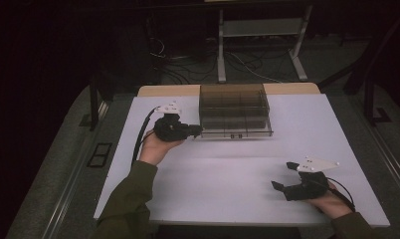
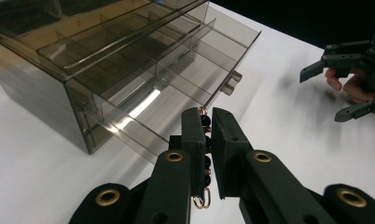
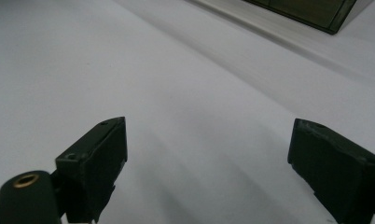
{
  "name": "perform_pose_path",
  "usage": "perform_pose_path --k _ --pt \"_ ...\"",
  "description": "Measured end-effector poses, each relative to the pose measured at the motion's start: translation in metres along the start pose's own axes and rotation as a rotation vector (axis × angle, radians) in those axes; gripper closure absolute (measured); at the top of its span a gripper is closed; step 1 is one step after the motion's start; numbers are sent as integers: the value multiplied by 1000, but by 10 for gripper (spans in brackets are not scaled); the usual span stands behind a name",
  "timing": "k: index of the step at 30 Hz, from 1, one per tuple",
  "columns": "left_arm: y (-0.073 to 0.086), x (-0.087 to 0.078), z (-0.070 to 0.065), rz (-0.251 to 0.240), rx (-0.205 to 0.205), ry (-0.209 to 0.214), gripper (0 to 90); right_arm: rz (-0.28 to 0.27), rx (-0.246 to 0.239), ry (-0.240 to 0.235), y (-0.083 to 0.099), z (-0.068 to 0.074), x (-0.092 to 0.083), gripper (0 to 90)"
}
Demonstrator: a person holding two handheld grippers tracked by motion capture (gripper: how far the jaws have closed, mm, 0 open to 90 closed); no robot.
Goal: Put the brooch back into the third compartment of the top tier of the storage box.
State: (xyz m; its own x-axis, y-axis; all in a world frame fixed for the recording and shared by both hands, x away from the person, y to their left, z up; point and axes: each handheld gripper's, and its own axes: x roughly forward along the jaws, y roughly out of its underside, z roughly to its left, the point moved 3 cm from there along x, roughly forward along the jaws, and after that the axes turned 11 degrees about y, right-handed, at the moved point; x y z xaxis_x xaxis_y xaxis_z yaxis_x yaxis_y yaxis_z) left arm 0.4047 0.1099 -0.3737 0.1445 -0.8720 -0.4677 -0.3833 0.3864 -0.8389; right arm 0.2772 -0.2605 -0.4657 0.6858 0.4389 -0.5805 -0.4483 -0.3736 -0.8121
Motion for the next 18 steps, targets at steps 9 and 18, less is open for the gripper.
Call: perform_pose_path --k 9,18 --pt "-5 3 0 -2 11 7 833 2 1 1 0 0 0 112" --pt "-12 9 2 -2 20 15 833 3 2 3 0 0 0 112"
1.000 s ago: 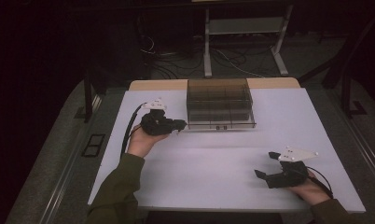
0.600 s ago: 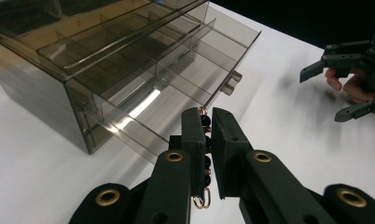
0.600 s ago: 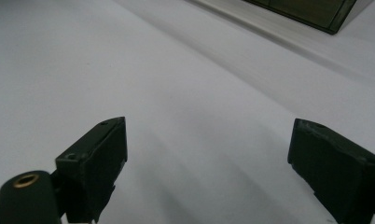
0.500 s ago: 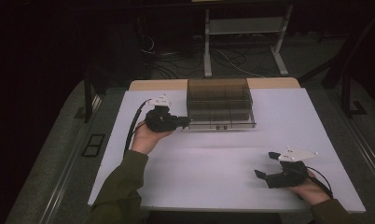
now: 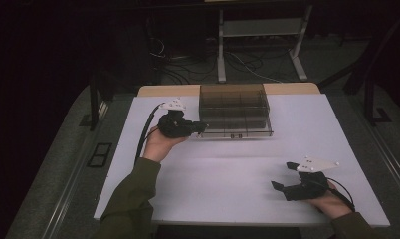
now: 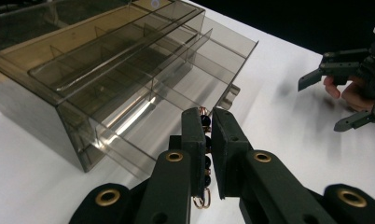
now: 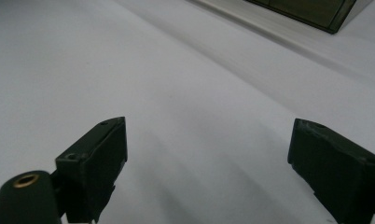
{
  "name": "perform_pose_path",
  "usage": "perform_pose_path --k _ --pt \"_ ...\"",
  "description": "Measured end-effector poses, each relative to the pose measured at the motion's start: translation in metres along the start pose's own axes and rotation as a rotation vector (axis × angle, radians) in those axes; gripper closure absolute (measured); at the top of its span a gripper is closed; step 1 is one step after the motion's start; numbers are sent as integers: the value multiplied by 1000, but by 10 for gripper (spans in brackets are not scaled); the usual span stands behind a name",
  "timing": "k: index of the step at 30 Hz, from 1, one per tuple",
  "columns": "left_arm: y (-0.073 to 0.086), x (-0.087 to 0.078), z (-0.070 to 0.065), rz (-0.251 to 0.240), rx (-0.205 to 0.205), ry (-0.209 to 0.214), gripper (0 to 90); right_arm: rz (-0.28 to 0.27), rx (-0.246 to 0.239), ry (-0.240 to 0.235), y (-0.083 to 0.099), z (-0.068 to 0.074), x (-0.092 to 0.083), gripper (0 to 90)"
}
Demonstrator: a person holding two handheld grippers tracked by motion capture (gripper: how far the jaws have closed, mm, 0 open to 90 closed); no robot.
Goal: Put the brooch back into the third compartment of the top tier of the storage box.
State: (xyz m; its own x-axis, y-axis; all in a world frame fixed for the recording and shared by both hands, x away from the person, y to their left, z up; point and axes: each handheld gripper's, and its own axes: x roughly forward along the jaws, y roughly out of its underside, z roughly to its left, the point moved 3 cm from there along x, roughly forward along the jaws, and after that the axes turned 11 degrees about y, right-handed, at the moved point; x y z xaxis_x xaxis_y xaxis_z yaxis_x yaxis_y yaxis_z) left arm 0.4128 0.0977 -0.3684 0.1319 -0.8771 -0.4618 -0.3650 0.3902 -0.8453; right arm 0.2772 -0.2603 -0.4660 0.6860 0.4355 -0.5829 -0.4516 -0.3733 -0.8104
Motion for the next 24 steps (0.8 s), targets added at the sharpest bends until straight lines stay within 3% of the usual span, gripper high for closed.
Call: perform_pose_path --k 24 --pt "-26 45 2 -3 21 60 833 -2 2 -3 0 0 0 111"
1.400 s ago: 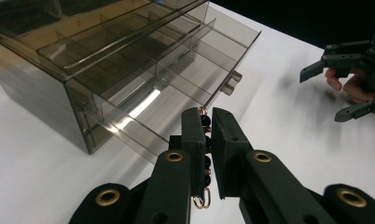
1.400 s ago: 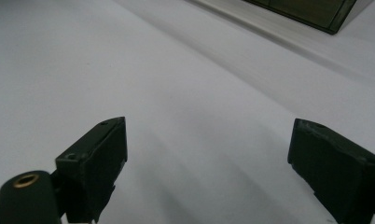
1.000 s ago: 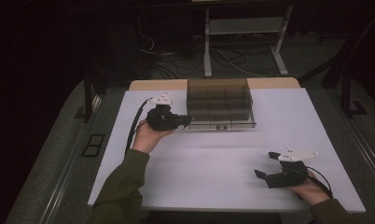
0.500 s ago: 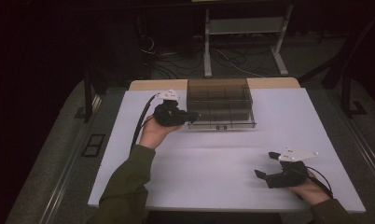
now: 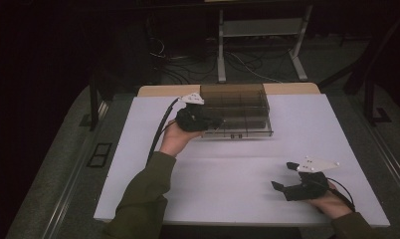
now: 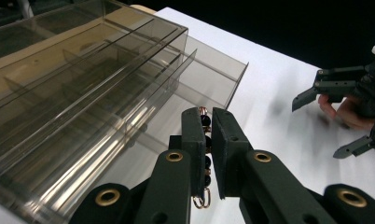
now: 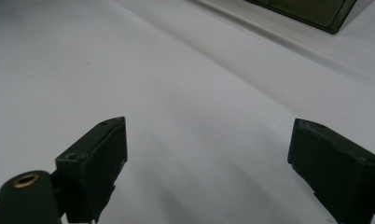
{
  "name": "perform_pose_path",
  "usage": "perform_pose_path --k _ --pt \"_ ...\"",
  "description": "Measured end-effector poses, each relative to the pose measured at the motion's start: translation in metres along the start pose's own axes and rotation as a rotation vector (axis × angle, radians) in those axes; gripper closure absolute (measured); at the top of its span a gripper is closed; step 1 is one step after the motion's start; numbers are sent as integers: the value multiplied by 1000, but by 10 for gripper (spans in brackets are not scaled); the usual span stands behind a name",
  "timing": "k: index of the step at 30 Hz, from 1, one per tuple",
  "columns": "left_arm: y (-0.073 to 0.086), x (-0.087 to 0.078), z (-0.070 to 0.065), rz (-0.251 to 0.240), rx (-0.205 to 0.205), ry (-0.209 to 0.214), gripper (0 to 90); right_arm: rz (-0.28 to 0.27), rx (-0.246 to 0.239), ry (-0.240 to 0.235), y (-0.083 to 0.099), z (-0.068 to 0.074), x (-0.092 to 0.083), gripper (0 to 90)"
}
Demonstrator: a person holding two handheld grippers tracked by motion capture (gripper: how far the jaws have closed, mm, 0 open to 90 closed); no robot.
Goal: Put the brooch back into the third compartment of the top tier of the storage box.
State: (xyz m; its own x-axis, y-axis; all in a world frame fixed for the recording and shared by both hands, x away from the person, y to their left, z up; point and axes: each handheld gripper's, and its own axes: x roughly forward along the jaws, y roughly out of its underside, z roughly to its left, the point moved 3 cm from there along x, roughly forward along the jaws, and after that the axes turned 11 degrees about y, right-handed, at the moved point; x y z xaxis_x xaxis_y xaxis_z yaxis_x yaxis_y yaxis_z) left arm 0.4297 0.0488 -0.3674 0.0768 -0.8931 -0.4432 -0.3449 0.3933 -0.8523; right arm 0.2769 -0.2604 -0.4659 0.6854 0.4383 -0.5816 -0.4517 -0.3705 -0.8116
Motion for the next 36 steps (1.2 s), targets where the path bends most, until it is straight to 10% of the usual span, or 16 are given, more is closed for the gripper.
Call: perform_pose_path --k 36 --pt "-31 73 1 17 21 82 832 -3 -1 -6 0 0 -1 111"
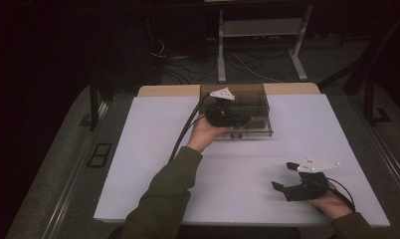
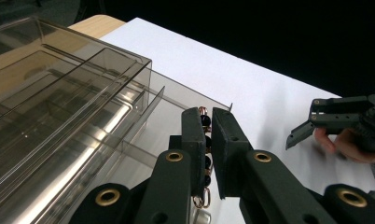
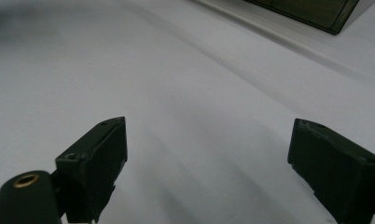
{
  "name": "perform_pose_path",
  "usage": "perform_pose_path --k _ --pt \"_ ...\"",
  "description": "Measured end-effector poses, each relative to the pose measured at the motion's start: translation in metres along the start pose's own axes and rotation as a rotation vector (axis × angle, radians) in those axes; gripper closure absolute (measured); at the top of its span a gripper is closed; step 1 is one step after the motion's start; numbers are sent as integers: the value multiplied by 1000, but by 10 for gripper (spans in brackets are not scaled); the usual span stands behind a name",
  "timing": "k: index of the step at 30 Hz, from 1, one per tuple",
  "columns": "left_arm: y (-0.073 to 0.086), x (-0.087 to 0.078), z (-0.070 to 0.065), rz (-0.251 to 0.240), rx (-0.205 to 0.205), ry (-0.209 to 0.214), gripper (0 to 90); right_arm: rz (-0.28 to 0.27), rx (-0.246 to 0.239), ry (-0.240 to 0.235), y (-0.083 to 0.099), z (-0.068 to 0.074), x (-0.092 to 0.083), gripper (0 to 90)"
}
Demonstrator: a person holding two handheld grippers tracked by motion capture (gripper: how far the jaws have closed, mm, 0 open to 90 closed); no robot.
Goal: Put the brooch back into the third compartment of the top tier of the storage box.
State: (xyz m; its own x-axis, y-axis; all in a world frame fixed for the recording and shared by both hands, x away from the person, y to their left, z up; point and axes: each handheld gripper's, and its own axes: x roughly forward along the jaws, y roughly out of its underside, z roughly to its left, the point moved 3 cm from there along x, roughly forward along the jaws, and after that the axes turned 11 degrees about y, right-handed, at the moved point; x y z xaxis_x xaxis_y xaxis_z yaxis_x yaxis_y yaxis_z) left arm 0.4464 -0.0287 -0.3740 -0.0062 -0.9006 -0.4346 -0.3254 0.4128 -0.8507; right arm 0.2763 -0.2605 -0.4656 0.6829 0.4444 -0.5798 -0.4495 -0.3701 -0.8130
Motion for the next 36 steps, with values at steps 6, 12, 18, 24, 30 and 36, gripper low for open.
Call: perform_pose_path --k 6,12,18,24,30,36 --pt "-4 12 1 -3 -6 9 832 -1 -3 0 0 0 0 111" --pt "-2 23 3 11 -6 5 832 0 -5 -3 0 0 0 111" --pt "1 32 5 32 -24 -1 829 -2 -4 0 0 0 -1 112" --pt "3 34 5 41 -29 -7 805 -2 -4 -1 0 0 -1 111" --pt "3 31 5 38 -32 -9 799 -3 -3 0 0 0 -2 111" --pt "3 22 2 45 -13 -7 847 -2 -5 -4 0 0 -1 111"
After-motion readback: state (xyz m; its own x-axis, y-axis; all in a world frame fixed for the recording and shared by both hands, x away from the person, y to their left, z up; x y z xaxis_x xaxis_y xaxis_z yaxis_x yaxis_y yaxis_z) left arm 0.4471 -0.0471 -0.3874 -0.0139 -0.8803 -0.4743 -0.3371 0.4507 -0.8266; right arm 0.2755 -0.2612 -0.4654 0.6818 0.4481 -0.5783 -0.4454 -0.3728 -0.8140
